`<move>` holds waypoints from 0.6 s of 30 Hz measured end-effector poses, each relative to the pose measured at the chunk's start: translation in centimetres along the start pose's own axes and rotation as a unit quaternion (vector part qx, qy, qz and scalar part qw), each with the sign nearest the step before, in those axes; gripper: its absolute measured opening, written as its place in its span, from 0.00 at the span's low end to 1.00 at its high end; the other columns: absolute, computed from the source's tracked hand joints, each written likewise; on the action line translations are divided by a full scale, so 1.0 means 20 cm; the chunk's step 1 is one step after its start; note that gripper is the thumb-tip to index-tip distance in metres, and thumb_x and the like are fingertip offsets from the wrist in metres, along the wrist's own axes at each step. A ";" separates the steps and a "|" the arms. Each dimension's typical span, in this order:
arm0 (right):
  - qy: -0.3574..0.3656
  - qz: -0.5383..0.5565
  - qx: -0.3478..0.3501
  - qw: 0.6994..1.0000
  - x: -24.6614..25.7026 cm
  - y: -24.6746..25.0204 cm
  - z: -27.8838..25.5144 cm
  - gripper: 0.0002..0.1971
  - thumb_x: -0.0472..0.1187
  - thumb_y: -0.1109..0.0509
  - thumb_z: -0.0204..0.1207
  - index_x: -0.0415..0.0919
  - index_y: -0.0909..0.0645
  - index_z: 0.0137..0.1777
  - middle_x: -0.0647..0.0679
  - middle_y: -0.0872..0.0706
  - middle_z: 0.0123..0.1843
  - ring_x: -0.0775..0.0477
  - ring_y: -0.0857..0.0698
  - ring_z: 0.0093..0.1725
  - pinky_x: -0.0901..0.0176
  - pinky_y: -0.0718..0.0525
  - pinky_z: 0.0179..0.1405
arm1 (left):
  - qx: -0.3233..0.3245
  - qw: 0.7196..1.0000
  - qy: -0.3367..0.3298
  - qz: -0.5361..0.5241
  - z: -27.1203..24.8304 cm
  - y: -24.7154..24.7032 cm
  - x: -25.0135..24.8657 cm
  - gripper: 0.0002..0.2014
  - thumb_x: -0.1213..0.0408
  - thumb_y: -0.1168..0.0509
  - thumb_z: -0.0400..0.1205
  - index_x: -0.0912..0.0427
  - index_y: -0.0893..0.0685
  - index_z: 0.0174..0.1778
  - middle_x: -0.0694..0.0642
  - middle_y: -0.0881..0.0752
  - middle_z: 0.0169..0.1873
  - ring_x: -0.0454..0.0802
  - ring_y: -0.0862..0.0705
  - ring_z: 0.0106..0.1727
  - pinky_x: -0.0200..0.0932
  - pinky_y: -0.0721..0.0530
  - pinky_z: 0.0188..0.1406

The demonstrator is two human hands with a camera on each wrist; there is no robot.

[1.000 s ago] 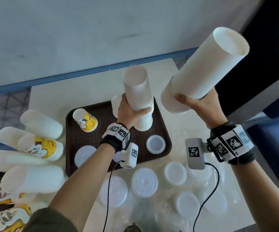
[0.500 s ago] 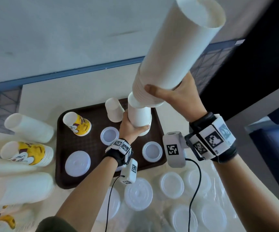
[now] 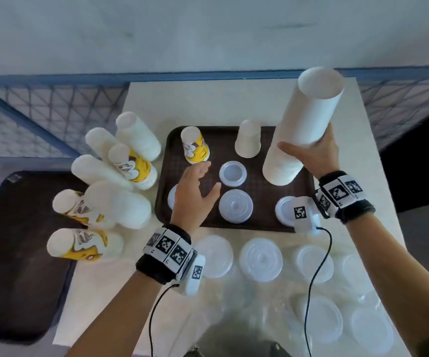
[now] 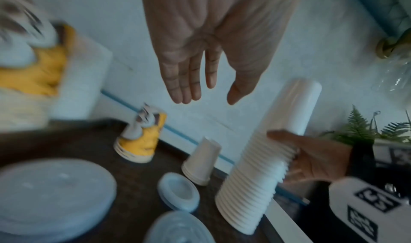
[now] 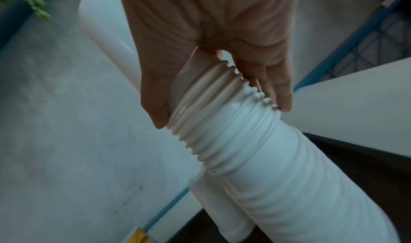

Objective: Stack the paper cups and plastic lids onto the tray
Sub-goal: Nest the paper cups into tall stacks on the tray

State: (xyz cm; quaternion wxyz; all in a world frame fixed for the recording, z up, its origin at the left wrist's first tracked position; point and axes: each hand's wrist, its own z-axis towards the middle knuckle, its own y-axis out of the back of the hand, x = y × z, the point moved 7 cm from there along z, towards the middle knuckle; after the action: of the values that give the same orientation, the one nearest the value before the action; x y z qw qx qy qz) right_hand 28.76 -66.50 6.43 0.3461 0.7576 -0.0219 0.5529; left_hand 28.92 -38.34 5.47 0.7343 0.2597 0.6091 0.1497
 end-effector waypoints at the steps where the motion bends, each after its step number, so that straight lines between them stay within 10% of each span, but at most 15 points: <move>1: -0.006 -0.004 -0.001 1.000 -0.03 -0.02 -0.01 0.43 0.47 0.18 0.60 0.41 0.37 0.73 0.44 0.22 0.69 0.42 0.23 0.66 0.57 0.27 0.54 | -0.021 1.000 0.000 0.012 -0.04 0.10 0.01 0.22 0.63 0.31 0.74 0.63 0.22 0.64 0.57 0.18 0.58 0.45 0.20 0.59 0.35 0.25 0.59; 8: 0.027 0.048 -0.120 0.991 -0.06 0.01 -0.13 0.64 0.55 0.17 0.56 0.39 0.59 0.82 0.37 0.42 0.81 0.42 0.41 0.80 0.51 0.43 0.80 | -0.184 0.973 0.002 0.141 -0.30 0.72 0.12 0.20 0.64 0.33 0.72 0.66 0.21 0.59 0.64 0.20 0.56 0.60 0.23 0.59 0.45 0.27 0.61; 13: 0.227 0.042 -0.265 0.936 0.27 -0.05 -0.50 0.44 0.55 0.28 0.68 0.27 0.41 0.75 0.34 0.33 0.72 0.41 0.31 0.72 0.53 0.34 0.75 | -0.273 0.933 0.085 0.219 -0.52 1.03 0.31 0.29 0.53 0.35 0.69 0.66 0.24 0.64 0.66 0.23 0.62 0.67 0.26 0.64 0.55 0.30 0.62; 18: 0.280 0.059 -0.011 0.958 0.49 -0.65 -0.80 0.33 0.52 0.28 0.67 0.34 0.29 0.68 0.38 0.23 0.62 0.48 0.22 0.57 0.66 0.24 0.57 | -0.313 0.922 0.144 0.176 -0.67 1.15 0.51 0.38 0.55 0.25 0.67 0.63 0.30 0.71 0.65 0.27 0.67 0.64 0.30 0.70 0.59 0.32 0.70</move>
State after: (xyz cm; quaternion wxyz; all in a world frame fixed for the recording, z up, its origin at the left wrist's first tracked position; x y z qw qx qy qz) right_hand 24.90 -44.44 10.71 0.3132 0.5664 0.0251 0.7619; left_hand 20.32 -11.34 8.48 0.6445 0.0952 0.5748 0.4951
